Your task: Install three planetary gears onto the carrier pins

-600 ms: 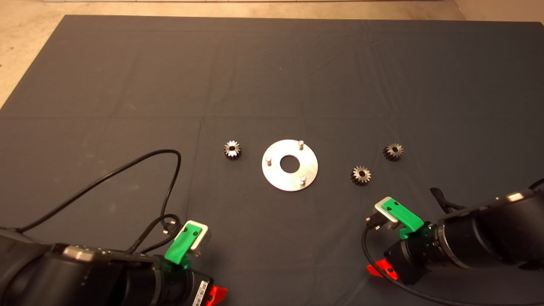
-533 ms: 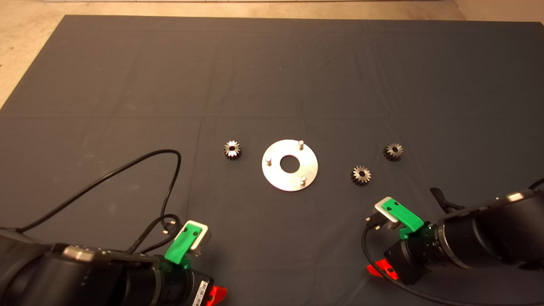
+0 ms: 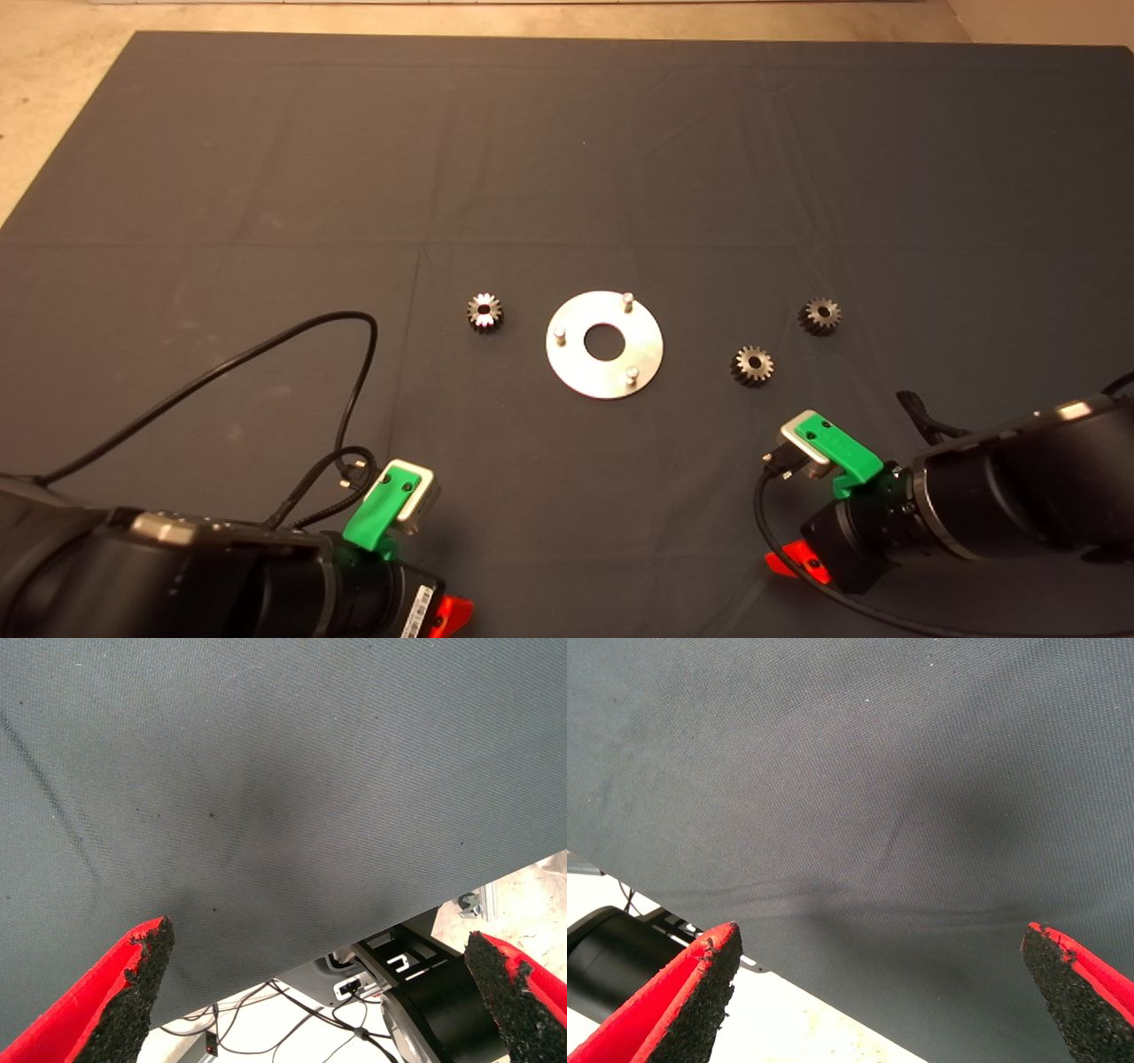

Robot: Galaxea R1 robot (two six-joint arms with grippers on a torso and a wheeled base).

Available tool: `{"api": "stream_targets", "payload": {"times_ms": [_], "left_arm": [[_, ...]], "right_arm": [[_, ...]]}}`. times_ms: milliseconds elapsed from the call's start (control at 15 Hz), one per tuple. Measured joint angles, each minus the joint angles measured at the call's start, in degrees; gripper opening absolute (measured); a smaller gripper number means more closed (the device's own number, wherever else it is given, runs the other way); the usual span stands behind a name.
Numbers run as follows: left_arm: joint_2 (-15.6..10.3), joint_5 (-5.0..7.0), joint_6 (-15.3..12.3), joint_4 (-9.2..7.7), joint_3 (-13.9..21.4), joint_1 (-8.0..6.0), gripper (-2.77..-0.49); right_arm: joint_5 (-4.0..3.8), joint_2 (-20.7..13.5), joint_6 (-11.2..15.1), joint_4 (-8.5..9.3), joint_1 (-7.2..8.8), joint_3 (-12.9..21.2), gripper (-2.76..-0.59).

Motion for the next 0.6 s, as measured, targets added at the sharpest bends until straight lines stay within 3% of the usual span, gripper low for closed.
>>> {"api": "stream_targets", "payload": {"times_ms": [333,467,600], "left_arm": [[-0.38,0.02,-0.01,0.0,0.0,0.0,-0.9],[-0.06,0.02,0.0,0.0,0.0,0.02,-0.9],[-0.02,-0.02,0.02,0.02,0.0,0.52,-0.9]], "right_arm": [[0.01,0.0,-1.13,0.02,0.98,-0.04,-1.0],[0.0,0.0,-1.38,0.2,2.19,-0.1,-1.0],[0.02,0.0,-1.6,0.79,4.43,-0.53,-1.0]]}}
